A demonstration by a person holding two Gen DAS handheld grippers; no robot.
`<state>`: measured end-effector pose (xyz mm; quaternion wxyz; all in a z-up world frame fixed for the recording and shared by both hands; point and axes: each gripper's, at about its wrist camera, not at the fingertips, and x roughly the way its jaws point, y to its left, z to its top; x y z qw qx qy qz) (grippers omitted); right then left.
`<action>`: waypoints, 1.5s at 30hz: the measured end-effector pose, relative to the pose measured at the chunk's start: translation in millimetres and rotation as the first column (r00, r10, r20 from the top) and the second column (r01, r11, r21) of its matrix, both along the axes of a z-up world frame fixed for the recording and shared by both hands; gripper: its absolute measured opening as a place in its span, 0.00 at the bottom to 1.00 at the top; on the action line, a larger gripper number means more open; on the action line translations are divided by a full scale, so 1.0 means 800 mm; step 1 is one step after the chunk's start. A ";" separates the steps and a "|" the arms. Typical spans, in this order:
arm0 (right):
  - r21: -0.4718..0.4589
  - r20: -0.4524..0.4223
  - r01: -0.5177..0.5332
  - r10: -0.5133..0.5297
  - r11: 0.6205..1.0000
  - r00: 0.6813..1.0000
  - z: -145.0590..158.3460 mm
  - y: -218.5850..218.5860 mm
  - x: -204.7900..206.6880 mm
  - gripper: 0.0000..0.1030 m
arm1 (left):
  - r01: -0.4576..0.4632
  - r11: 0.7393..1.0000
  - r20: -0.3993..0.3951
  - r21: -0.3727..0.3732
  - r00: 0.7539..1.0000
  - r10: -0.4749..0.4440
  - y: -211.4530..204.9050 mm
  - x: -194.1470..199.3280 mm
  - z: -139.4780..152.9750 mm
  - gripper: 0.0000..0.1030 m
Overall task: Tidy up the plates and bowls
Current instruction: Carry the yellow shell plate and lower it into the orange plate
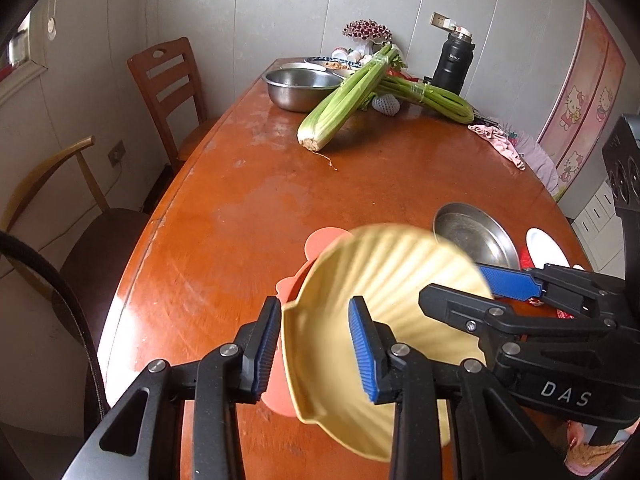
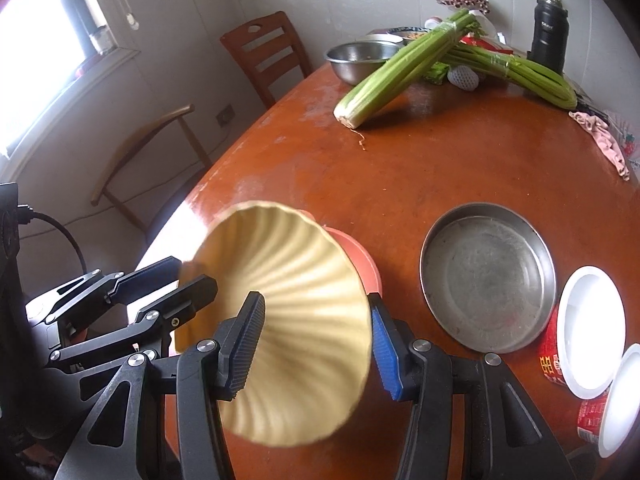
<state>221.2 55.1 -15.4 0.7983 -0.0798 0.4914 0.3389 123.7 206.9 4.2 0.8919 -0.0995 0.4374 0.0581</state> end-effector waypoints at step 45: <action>-0.113 0.074 -0.013 0.021 0.994 0.997 -0.035 -0.014 -0.063 0.51 | -0.019 0.999 -0.095 -0.036 0.995 0.016 0.017 -0.001 -0.049 0.41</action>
